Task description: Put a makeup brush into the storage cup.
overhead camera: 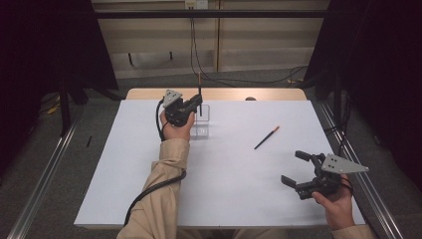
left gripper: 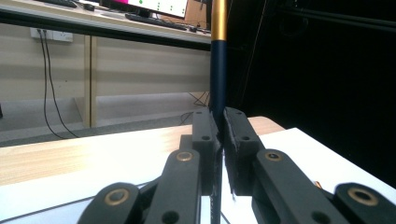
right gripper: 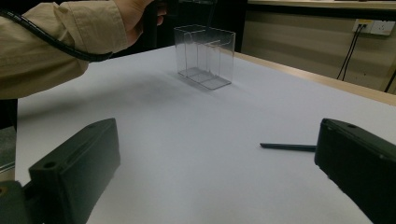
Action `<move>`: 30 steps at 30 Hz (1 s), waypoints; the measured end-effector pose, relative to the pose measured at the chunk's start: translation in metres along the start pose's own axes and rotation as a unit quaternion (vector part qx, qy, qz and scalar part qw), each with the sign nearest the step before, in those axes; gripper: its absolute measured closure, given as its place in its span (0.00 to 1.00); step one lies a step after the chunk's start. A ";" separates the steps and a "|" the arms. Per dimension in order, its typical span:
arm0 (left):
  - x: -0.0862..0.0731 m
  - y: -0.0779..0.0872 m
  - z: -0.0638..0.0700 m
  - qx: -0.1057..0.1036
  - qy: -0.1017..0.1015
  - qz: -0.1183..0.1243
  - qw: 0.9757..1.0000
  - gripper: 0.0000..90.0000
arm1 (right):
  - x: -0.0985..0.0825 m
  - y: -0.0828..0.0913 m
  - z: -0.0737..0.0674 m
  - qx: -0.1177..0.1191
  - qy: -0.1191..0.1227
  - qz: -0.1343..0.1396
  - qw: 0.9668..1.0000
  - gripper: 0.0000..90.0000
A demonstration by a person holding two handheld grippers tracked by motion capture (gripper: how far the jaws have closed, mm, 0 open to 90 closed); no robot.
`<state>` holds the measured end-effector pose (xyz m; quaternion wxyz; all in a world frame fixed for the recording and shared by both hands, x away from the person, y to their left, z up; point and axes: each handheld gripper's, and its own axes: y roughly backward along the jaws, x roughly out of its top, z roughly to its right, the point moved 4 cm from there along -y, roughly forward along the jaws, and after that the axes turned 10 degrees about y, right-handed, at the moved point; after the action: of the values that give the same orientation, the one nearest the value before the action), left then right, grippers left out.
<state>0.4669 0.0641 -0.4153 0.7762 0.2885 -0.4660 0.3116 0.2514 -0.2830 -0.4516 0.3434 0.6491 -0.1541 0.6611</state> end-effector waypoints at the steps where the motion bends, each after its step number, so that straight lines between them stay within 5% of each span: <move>1: -0.001 0.000 0.000 0.001 -0.002 0.000 1.000 0.93 | 0.000 0.000 0.000 0.000 0.000 0.000 1.000 0.00; 30: -0.014 -0.005 -0.005 0.013 -0.008 -0.005 1.000 0.93 | 0.000 -0.001 0.000 0.003 0.000 0.001 1.000 0.00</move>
<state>0.4678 0.0617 -0.4304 0.7701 0.3033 -0.4671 0.3112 0.2517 -0.2825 -0.4518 0.3406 0.6498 -0.1524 0.6622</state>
